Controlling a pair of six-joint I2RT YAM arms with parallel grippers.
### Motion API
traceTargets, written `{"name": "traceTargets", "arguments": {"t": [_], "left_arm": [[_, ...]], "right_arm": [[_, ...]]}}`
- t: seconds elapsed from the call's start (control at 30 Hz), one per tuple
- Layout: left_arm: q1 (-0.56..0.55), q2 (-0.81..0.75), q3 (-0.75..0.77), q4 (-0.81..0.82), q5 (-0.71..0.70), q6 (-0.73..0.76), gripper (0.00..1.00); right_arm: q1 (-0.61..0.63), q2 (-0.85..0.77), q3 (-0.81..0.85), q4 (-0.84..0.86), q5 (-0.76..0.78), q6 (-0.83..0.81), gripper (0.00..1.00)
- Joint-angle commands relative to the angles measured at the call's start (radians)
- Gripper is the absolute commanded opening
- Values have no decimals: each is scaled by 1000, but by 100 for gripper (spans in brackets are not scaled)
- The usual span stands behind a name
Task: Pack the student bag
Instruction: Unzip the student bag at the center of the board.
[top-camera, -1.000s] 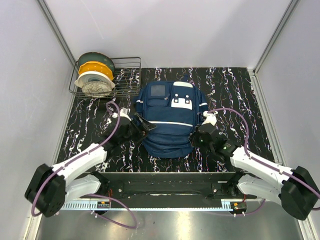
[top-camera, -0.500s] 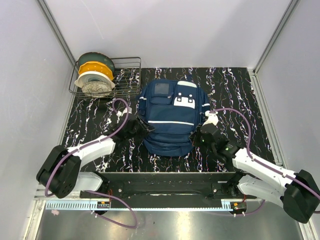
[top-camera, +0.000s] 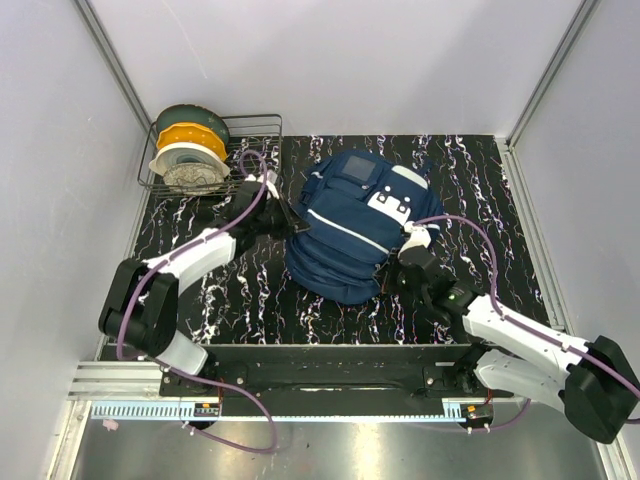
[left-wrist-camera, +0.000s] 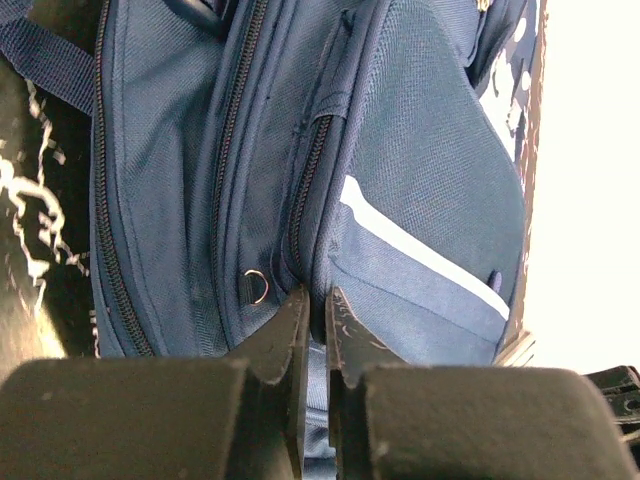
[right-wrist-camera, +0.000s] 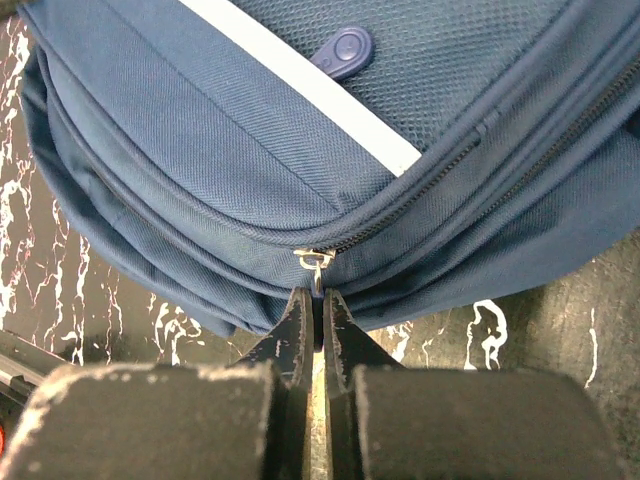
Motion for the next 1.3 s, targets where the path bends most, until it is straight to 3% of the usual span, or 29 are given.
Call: {"name": "traceTargets", "arguments": {"t": [0.0,0.1,0.13,0.17,0.27,0.4,0.57,1.1,1.27], "left_arm": [[42,65,178,-22,174,202,16],[51,76,178,-58,187,170,32],[50,56,154,-6,196,146,48],[51,43,96,26,204,113,57],[39,-18,-44,179,187,-48,65],[-24,-88,-158,298,67,-233,67],[-125,-121,-167,304,-94,-318,68],[-180,-9,-132,322,-137,-439,68],[-182,52,-63,318,-117,-424,60]], "right_arm": [[19,25,34,42,-42,-22,0],[21,46,35,55,-34,12,0],[21,56,34,62,-33,18,0],[23,59,32,68,-34,23,0],[24,74,31,85,-25,47,0],[26,83,34,98,-23,46,0],[27,76,37,94,-20,38,0],[30,20,9,65,3,55,0],[30,20,17,60,3,38,0]]}}
